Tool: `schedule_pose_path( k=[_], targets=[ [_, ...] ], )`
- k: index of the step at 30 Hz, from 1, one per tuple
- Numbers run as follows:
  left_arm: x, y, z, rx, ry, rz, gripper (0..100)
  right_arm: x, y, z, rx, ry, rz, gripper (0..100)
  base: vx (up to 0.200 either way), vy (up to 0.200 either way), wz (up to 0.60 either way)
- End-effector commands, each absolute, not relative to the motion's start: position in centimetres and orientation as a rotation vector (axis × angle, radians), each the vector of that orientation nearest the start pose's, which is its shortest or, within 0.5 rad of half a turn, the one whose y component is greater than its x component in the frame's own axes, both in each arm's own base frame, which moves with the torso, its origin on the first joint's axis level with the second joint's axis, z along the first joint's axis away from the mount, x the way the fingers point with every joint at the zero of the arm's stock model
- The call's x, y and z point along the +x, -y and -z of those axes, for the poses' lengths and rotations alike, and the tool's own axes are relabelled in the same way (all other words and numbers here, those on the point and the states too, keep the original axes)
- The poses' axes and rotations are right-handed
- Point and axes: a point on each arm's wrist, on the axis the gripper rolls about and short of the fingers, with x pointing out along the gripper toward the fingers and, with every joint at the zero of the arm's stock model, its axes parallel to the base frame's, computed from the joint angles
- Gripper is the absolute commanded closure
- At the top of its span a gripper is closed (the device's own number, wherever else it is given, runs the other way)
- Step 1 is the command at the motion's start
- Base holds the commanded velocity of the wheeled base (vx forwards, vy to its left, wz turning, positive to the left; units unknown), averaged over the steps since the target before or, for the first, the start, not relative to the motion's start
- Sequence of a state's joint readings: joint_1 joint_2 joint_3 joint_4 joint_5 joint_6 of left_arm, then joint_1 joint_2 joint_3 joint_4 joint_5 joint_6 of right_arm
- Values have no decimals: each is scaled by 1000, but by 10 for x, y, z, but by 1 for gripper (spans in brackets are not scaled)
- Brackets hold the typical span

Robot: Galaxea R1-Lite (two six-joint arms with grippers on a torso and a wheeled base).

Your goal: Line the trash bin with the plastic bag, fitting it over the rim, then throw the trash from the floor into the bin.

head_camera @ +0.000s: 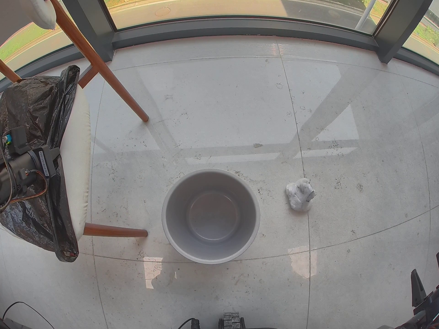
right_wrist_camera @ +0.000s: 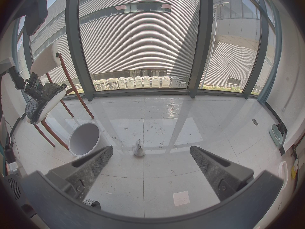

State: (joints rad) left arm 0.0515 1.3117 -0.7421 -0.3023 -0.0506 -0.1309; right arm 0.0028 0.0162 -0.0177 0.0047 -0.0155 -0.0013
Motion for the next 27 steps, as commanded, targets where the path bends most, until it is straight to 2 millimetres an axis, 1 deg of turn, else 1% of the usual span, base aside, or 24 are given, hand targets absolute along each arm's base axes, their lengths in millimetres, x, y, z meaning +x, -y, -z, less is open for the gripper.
schedule_pose_path(
  k=[1,4,9,13,15,21,23,27],
  targets=[
    [210,-10,-230,-147,-278,-20,100,-22,0,-75,-2,-11,12,0,0,0,0],
    [209,-10,-235,-150,-262,-13,100,-22,0,-75,-2,-11,12,0,0,0,0],
    [207,-7,-249,-151,-214,27,100,-22,0,-76,-2,-9,12,0,0,0,0],
    [191,-6,-260,-163,-163,85,100,-22,0,-75,-2,-11,12,0,0,0,0],
    [187,-5,-260,-199,-166,106,100,-22,0,-75,-2,-11,12,0,0,0,0],
    [184,-5,-259,-381,-178,121,100,-22,0,-75,-3,-11,12,0,0,0,0],
    [184,-5,-260,-408,-179,125,100,-22,0,-75,-3,-11,12,0,0,0,0],
    [176,-3,-266,-533,-173,179,100,-22,0,-76,-3,-9,12,0,0,0,0]
  ],
)
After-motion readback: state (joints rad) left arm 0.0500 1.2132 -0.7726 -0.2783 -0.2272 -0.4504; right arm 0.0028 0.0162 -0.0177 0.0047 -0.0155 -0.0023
